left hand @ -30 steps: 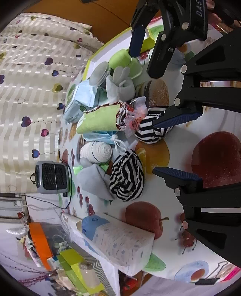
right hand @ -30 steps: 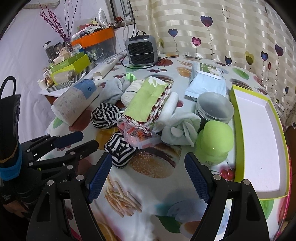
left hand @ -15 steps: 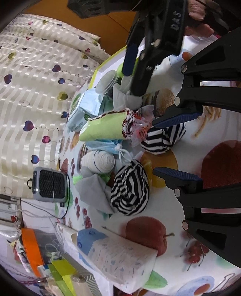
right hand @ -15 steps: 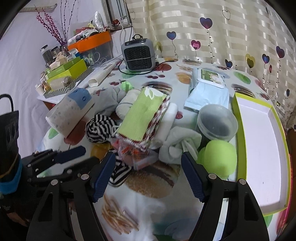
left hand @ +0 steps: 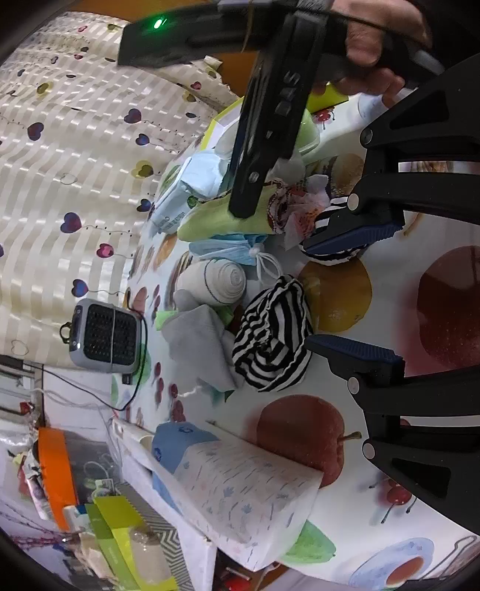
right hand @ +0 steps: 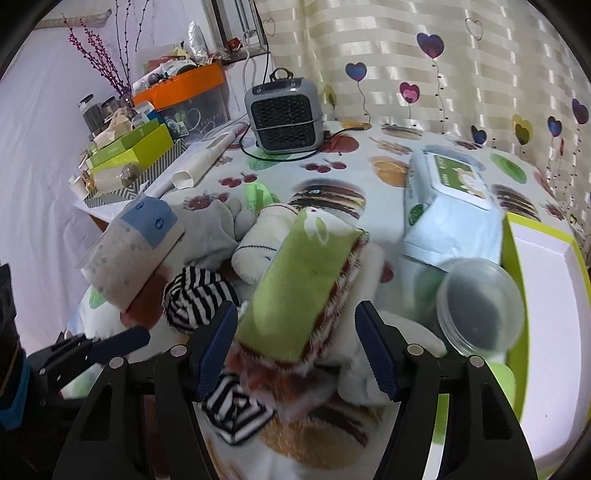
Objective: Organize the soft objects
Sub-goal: 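Lower the right gripper onto the green folded cloth and close it, then lift the green cloth with the right gripper and carry it to the white box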
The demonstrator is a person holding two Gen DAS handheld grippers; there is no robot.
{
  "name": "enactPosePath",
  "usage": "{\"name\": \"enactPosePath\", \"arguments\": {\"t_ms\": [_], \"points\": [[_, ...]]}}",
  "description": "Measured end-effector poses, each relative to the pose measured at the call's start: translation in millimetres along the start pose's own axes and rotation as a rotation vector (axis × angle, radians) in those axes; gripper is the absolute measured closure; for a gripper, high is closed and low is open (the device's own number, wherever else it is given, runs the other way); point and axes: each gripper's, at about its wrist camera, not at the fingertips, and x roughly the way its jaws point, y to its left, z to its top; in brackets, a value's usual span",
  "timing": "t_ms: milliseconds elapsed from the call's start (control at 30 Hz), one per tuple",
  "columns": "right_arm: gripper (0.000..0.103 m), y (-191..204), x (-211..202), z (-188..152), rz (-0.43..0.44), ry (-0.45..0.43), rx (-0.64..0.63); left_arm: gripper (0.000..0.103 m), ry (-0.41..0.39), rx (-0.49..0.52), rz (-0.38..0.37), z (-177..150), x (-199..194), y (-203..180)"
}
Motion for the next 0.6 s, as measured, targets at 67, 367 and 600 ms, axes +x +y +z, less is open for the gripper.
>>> {"name": "enactPosePath", "arguments": {"t_ms": [67, 367, 600], "points": [[0.040, -1, 10, 2, -0.003, 0.022, 0.000, 0.059, 0.007, 0.003, -0.006, -1, 2, 0], [0.075, -1, 1, 2, 0.009, -0.005, -0.024, 0.059, 0.018, 0.008, -0.035, -4, 9, -5], [0.084, -2, -10, 0, 0.012, -0.029, -0.040, 0.056, 0.035, 0.041, -0.087, -8, 11, -18]]}}
